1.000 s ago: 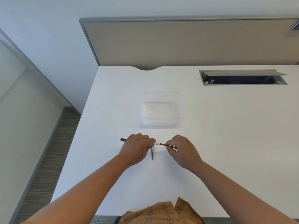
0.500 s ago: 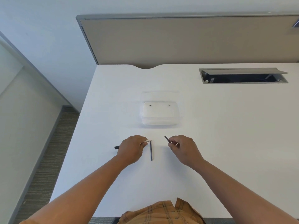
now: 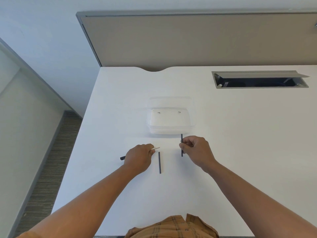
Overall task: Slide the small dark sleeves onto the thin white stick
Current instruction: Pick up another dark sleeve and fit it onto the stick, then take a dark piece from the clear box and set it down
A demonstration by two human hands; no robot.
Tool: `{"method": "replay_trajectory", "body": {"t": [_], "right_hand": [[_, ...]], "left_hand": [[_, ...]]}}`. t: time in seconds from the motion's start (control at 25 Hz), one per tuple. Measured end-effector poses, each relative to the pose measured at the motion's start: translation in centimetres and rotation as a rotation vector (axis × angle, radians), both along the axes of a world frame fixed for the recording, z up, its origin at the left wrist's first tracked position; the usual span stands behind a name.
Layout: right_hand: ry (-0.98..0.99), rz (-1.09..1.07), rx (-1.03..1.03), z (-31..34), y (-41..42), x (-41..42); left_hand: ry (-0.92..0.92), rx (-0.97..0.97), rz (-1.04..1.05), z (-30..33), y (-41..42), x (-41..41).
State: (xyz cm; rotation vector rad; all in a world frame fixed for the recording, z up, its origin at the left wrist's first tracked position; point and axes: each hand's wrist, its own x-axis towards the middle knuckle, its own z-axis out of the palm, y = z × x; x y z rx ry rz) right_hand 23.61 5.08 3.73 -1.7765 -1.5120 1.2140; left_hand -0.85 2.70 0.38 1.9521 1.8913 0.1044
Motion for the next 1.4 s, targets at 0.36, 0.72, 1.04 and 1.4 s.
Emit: {"method": "replay_trajectory", "body": {"t": [0.36,0.72,1.04,1.4], "right_hand": [[0.109,-0.065,0.045,2.4,5.1,0.3],[0.093,-0.059,0.077,3.5,8.1,-0.3],[-0.283,0.274,0.279,3.9,10.8,-2.4],[-0.67,0.673,0.076,1.3,15.1,-4.8]], "left_hand": [[0.025,-0.019,0.042,0.0,1.5,0.1],[0.072,0.022,0.003,-0.5,1.4,-0.1],[0.073,0.028,-0.021,-0.3,1.4,0.1],[0.102,0.036,-0.059,-0.3,1.1,0.2]]}}
